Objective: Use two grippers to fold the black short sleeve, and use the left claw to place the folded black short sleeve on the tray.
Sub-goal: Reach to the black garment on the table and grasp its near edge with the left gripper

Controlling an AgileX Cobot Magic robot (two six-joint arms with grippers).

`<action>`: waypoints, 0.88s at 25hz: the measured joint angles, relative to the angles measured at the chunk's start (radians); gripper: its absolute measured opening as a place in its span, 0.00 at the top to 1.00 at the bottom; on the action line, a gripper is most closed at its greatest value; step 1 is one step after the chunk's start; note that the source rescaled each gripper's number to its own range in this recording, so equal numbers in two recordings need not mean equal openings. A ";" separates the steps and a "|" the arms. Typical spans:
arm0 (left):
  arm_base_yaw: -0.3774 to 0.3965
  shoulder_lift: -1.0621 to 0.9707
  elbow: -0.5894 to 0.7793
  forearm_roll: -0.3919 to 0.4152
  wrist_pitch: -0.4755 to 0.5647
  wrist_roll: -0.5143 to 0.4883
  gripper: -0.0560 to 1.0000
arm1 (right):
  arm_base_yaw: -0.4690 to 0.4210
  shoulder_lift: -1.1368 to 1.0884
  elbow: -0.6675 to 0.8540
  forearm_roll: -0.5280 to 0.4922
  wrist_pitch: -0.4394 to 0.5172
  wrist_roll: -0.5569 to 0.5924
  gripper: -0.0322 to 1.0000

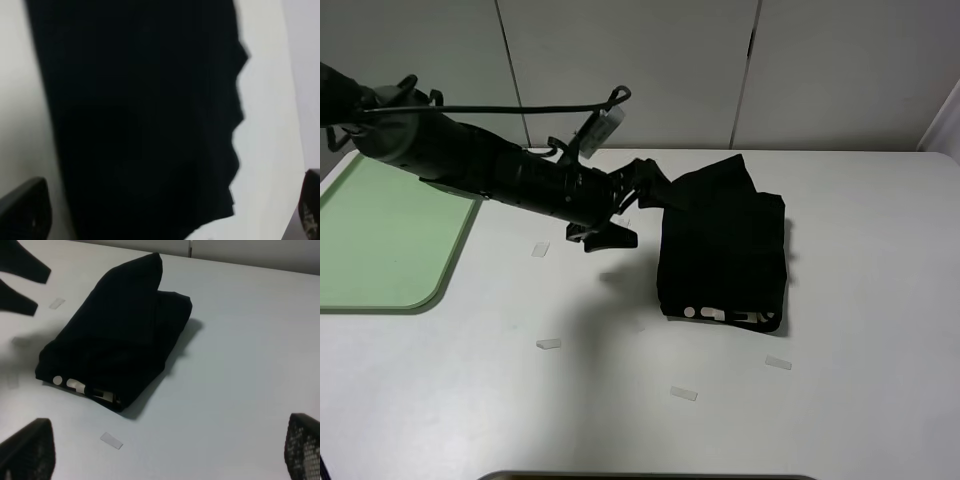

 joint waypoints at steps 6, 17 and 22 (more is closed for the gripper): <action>-0.004 0.082 -0.012 -0.025 -0.010 0.003 0.02 | 0.000 0.000 0.000 0.000 0.000 0.000 0.00; -0.056 0.160 -0.118 -0.037 -0.020 0.004 0.04 | 0.000 0.000 0.000 0.000 0.000 0.000 0.00; -0.095 0.181 -0.170 -0.037 -0.072 0.004 0.07 | 0.000 0.000 0.000 0.000 0.000 0.000 0.00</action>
